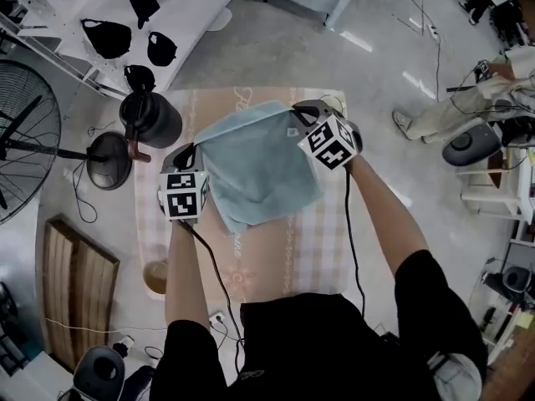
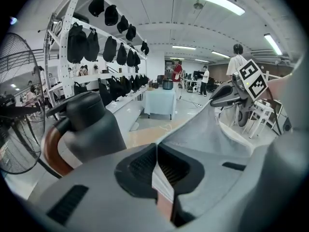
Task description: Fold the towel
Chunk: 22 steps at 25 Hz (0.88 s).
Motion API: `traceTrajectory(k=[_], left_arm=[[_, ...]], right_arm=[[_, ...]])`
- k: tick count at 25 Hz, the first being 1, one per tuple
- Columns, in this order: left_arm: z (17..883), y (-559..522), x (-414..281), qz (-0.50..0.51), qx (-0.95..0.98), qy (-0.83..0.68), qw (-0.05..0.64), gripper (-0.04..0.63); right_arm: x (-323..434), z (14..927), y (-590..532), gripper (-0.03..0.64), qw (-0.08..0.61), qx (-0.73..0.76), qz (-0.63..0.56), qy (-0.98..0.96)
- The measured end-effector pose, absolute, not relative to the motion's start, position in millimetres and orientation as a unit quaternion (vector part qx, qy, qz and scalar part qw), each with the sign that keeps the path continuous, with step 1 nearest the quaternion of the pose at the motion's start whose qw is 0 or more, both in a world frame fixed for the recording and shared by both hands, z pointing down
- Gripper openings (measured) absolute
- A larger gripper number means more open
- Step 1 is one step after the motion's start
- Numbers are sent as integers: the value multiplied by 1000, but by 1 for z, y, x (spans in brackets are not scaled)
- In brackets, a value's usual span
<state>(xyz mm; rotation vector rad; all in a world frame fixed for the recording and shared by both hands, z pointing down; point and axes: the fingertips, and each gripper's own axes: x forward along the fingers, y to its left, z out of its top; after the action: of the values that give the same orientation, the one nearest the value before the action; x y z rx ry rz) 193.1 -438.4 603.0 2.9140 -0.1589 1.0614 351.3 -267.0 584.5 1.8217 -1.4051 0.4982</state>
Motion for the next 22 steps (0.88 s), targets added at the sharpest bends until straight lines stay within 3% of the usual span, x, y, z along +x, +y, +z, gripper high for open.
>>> traceTrajectory(k=[9,11,12,14,17,22], left_arm=[[616,-456,204,345,933,-95,34,17],[610,-456,201,326,938,-108,46,132],[608,-453,197,321,940,-106,54,177],[612,-442,184,323,939,-90,73,183],[627,-421,157,344,932,-69,85,184],[658,-386,118,373,919,-56,112,184]], right_arm=[[371,604,-290,20,389,710,208,-549],[372,601,-292,42,376,720,199,-548],[372,598,-292,100,365,727,193,-549],[369,590,-287,172,327,739,192,-557],[360,587,-266,173,276,749,210,-565],[329,613,-218,173,255,743,249,-567]])
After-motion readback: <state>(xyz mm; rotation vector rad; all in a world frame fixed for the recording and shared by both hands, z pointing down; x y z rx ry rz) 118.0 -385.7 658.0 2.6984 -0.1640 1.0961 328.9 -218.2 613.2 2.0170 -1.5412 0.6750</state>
